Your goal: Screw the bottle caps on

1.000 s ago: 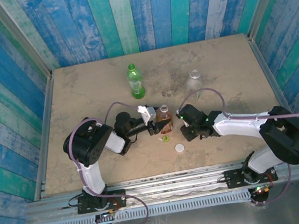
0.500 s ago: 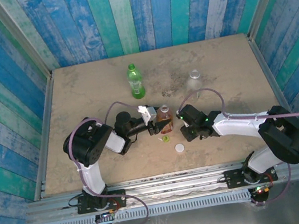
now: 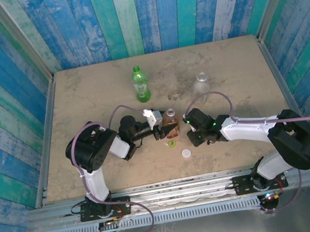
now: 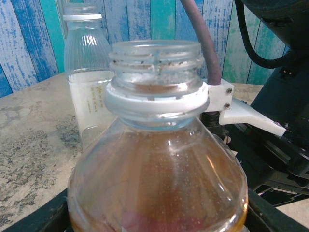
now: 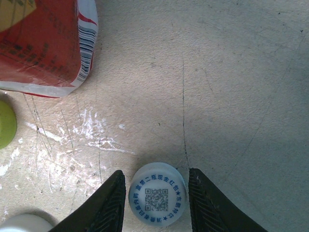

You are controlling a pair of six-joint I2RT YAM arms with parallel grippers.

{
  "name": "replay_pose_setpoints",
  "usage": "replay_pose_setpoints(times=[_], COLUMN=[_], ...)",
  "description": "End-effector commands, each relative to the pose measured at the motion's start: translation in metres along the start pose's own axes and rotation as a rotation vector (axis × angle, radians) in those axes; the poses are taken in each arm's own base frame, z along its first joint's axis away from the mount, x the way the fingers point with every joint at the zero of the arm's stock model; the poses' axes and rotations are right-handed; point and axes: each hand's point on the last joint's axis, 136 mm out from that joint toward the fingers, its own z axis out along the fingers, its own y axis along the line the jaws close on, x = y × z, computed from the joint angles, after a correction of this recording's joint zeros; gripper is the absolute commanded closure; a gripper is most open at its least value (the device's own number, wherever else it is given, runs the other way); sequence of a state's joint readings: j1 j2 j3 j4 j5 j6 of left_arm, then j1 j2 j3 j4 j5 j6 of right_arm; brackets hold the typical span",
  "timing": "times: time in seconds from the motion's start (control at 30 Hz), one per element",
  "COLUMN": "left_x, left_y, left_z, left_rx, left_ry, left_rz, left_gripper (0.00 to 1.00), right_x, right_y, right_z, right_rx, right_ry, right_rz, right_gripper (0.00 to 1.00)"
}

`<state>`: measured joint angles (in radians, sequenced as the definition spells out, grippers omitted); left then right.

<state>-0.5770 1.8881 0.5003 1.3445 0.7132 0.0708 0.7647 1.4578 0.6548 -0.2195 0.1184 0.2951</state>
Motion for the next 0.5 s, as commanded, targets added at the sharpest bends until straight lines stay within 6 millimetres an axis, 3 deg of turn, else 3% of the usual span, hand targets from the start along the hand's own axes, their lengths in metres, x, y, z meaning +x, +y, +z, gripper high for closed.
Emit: replay_pose_setpoints(times=[0.0,0.47], left_x=[0.0283,0.0297], left_y=[0.0030,0.0039], left_z=[-0.0028,-0.0031], left_rx=[-0.024,-0.030], left_ry=[0.101,0.108], left_rz=[-0.053,-0.052], left_gripper=[0.41,0.41], right_x=[0.0045,0.0078], right_y=[0.0005,-0.0004], right_z=[0.0023,0.0047], right_rx=[0.002,0.005], right_ry=[0.019,0.024], right_rz=[-0.009,-0.008], right_gripper=[0.61,0.61])
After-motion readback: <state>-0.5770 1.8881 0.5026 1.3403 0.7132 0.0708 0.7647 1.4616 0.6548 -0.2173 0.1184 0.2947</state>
